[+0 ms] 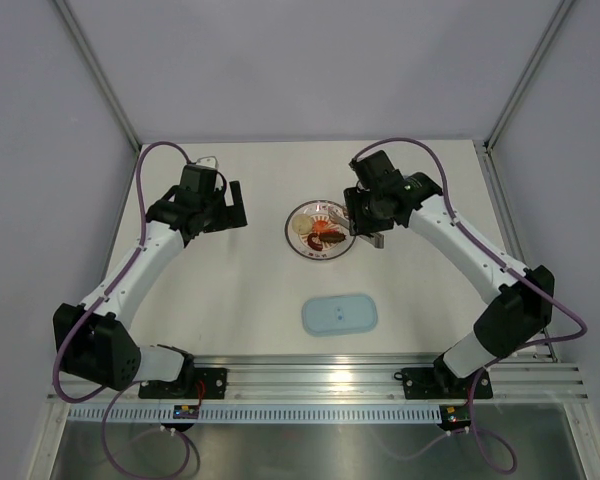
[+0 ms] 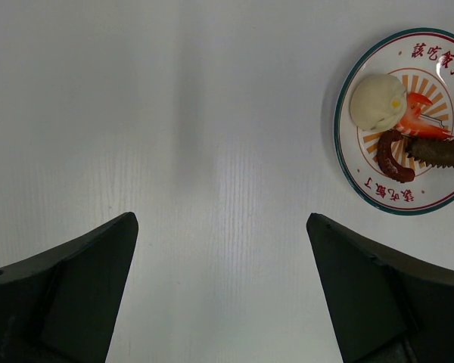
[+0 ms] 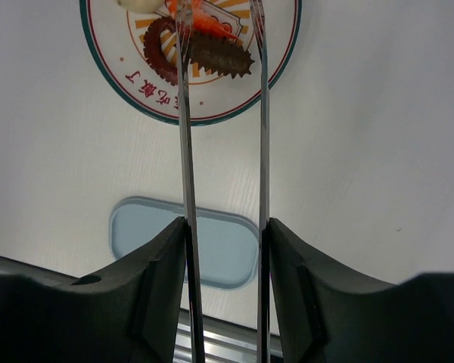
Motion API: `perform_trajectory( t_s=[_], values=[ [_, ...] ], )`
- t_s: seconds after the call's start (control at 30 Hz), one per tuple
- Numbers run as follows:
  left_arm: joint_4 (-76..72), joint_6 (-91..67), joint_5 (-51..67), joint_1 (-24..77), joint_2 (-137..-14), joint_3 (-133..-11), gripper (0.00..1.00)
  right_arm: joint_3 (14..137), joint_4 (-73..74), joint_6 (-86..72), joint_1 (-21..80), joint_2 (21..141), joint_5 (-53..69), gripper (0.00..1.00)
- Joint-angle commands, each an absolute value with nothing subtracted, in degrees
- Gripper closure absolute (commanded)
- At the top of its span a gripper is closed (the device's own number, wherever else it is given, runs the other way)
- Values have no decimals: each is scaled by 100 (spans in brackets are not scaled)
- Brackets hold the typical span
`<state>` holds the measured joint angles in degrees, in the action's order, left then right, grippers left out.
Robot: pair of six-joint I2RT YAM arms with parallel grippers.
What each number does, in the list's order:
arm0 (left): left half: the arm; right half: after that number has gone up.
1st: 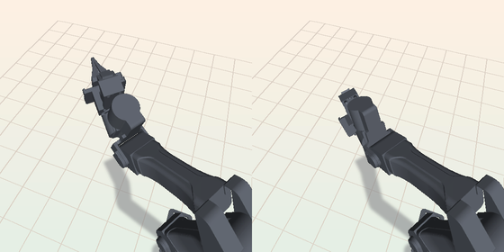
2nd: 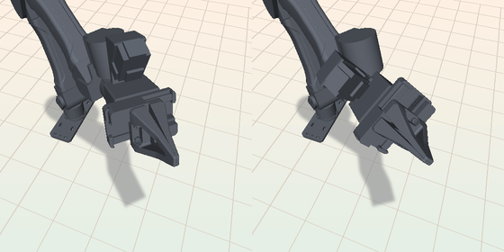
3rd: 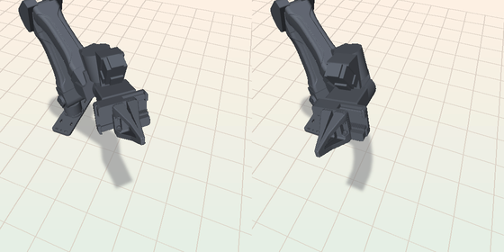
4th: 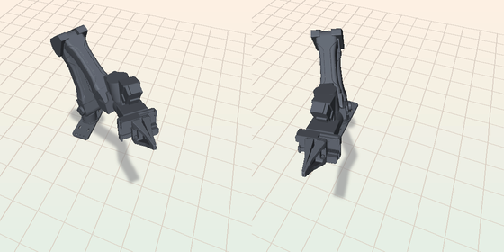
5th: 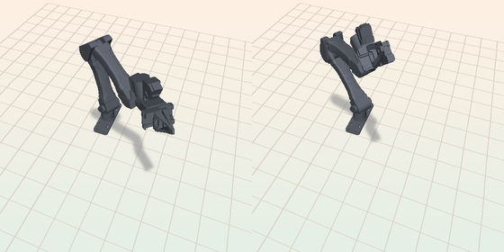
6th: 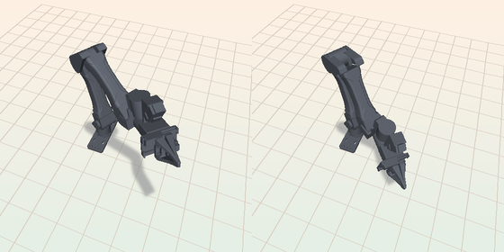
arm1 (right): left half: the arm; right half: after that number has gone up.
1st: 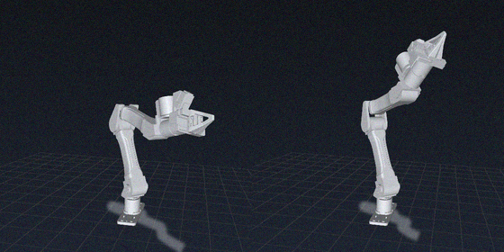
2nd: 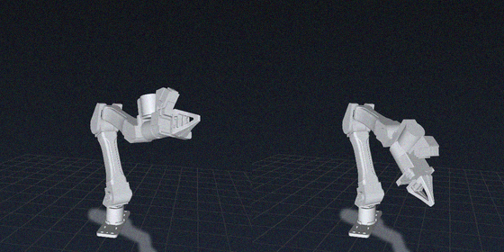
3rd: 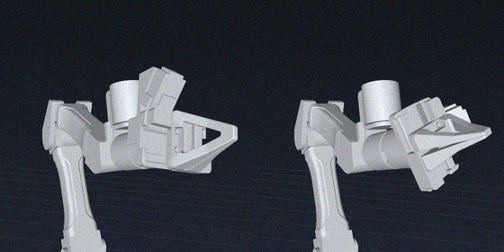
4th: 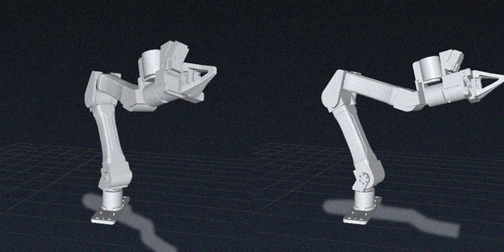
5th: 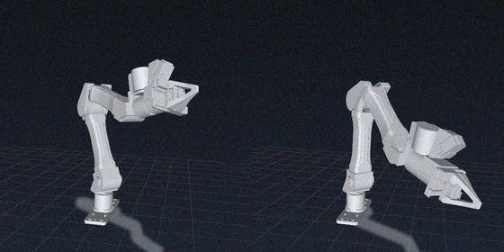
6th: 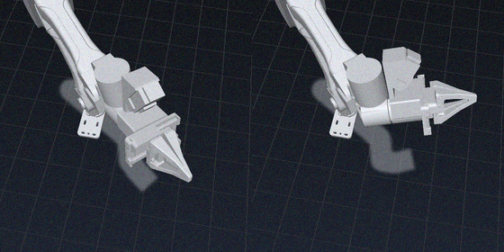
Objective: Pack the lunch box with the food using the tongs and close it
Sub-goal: Adjust the fake food on the plate.
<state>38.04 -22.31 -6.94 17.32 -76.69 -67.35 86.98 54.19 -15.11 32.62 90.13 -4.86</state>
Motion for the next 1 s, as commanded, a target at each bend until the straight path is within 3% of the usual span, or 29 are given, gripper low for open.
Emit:
perform_trajectory(
  t_s=[0.0, 0.97],
  values=[
    [3744, -2188, -809, 1723, -7699, -6855, 1, 8561, 5422, -1134, 3445, 8754, -141, 48],
    [3779, -2285, -721, 1731, -7638, -6873, 1, 8789, 5827, -510, 3709, 9623, -993, 49]
  ],
)
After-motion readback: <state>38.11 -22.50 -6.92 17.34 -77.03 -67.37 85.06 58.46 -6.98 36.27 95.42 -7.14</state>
